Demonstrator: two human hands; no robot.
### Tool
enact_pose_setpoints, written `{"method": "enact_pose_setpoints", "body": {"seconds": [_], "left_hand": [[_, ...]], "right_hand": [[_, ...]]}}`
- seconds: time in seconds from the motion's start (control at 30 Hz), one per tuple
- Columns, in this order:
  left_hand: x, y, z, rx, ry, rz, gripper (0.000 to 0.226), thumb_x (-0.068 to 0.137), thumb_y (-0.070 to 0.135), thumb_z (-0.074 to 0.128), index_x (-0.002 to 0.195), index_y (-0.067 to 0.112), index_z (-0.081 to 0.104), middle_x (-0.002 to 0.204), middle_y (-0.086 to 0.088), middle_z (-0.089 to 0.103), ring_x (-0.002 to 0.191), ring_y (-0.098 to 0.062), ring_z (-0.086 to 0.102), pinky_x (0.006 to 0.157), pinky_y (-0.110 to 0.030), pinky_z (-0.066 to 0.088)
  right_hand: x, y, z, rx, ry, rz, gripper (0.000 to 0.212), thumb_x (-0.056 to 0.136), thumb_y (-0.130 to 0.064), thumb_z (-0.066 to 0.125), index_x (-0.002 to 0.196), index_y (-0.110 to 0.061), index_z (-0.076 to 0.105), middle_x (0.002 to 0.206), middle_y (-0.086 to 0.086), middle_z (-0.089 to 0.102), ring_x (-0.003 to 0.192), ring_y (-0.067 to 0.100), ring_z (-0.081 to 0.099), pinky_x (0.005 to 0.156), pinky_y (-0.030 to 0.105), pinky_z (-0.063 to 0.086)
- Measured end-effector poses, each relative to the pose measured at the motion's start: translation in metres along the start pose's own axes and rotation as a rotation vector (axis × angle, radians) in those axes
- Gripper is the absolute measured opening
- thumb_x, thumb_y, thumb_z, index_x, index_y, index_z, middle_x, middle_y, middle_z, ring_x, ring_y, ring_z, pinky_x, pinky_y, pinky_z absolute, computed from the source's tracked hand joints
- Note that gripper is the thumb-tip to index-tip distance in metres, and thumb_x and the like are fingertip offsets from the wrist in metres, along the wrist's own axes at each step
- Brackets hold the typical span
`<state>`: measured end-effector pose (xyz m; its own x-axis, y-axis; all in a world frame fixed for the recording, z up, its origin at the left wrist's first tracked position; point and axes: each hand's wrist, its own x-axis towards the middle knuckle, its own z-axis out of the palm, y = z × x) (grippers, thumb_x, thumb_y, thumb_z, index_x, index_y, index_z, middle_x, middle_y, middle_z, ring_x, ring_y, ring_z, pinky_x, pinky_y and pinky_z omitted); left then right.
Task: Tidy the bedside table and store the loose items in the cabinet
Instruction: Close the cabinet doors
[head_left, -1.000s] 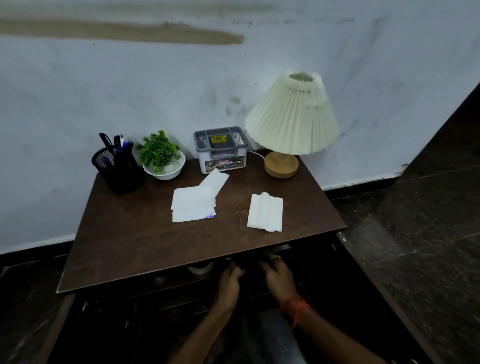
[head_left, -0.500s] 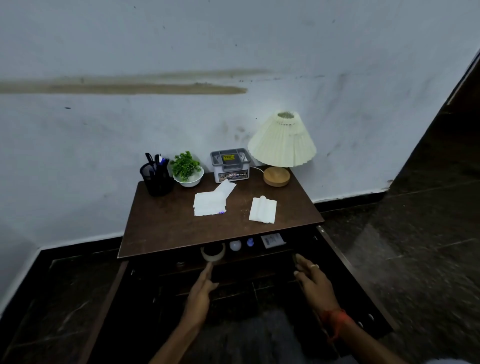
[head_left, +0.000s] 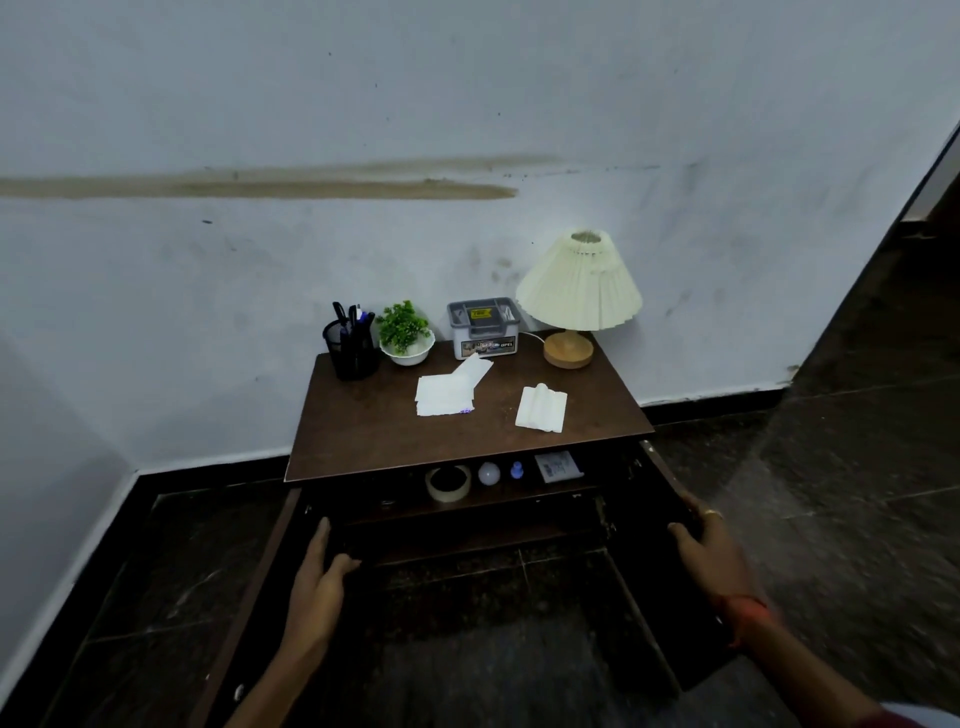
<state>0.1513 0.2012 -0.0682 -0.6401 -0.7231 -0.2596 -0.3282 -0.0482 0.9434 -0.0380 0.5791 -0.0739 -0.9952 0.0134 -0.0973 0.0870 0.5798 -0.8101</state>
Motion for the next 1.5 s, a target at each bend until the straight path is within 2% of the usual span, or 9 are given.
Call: {"method": "enact_pose_setpoints", "body": {"seconds": [0.07,0.17,0.43,0.7,0.9,1.03,1.17,1.3,1.5], "left_hand": [[0.0,-0.001,-0.016,0.052,0.048,0.001,0.063,0.092,0.003,0.051,0.15,0.023,0.034,0.152,-0.002,0.038,0.134,-0.021,0.042,0.105,-0.029,0.033],[0.004,-0.006,-0.038,0.118,0.078,-0.005,0.068,0.087,0.014,0.056,0.146,0.041,0.036,0.149,-0.006,0.044,0.129,-0.03,0.05,0.109,-0.045,0.039],[0.003,-0.026,-0.069,0.232,0.186,-0.11,0.064,0.093,0.012,0.055,0.151,0.018,0.03,0.151,-0.018,0.04,0.134,-0.035,0.042,0.109,-0.04,0.033],[0.004,-0.032,-0.085,0.324,0.18,-0.17,0.06,0.095,0.019,0.055,0.15,0.013,0.033,0.15,-0.017,0.041,0.135,-0.036,0.041,0.111,-0.04,0.031],[0.003,-0.031,-0.088,0.353,0.168,-0.21,0.056,0.094,0.022,0.055,0.146,0.01,0.038,0.14,-0.02,0.051,0.126,-0.037,0.048,0.105,-0.039,0.036],[0.004,-0.032,-0.093,0.41,0.159,-0.239,0.052,0.096,0.025,0.054,0.143,0.005,0.043,0.144,-0.021,0.048,0.134,-0.037,0.042,0.109,-0.039,0.031],[0.002,-0.035,-0.098,0.417,0.149,-0.273,0.044,0.095,0.027,0.055,0.132,0.004,0.055,0.133,-0.024,0.056,0.123,-0.039,0.051,0.104,-0.039,0.039],[0.0,-0.037,-0.1,0.41,0.14,-0.326,0.043,0.093,0.033,0.055,0.124,0.004,0.062,0.124,-0.025,0.061,0.116,-0.038,0.056,0.087,-0.033,0.038],[0.001,-0.037,-0.101,0.382,0.158,-0.359,0.036,0.094,0.028,0.056,0.117,0.002,0.066,0.126,-0.024,0.06,0.121,-0.038,0.053,0.088,-0.031,0.035]], "right_hand": [[0.002,0.005,-0.005,-0.058,0.001,0.029,0.053,0.087,-0.013,0.059,0.138,-0.017,0.047,0.125,0.011,0.059,0.113,0.029,0.059,0.097,0.04,0.046],[0.005,0.017,-0.007,-0.128,-0.002,0.058,0.058,0.082,-0.025,0.06,0.137,-0.017,0.045,0.122,0.015,0.061,0.104,0.031,0.062,0.091,0.041,0.05],[0.003,0.043,-0.015,-0.389,-0.002,0.195,0.041,0.073,-0.046,0.054,0.101,-0.016,0.058,0.093,0.013,0.068,0.08,0.029,0.065,0.076,0.04,0.054],[-0.015,0.058,-0.011,-0.515,-0.042,0.189,0.044,0.074,-0.054,0.055,0.098,-0.019,0.062,0.09,0.007,0.07,0.081,0.027,0.067,0.073,0.036,0.055],[-0.034,0.046,0.008,-0.489,-0.247,0.209,0.051,0.076,-0.049,0.066,0.11,-0.012,0.059,0.109,0.012,0.069,0.1,0.028,0.066,0.08,0.028,0.049],[-0.051,0.038,0.037,-0.456,-0.362,0.198,0.063,0.059,-0.064,0.066,0.103,-0.019,0.065,0.104,0.004,0.072,0.097,0.022,0.068,0.082,0.029,0.053],[-0.055,0.031,0.077,-0.408,-0.404,0.173,0.067,0.052,-0.074,0.063,0.097,-0.025,0.065,0.104,0.0,0.072,0.099,0.021,0.068,0.083,0.031,0.054],[-0.06,-0.006,0.108,-0.367,-0.431,0.142,0.061,0.069,-0.058,0.07,0.115,-0.02,0.06,0.119,0.007,0.067,0.112,0.026,0.062,0.089,0.028,0.049],[-0.036,-0.04,0.153,-0.203,-0.51,0.147,0.057,0.074,-0.036,0.074,0.124,-0.018,0.054,0.122,0.009,0.064,0.114,0.028,0.06,0.095,0.03,0.047]]}}
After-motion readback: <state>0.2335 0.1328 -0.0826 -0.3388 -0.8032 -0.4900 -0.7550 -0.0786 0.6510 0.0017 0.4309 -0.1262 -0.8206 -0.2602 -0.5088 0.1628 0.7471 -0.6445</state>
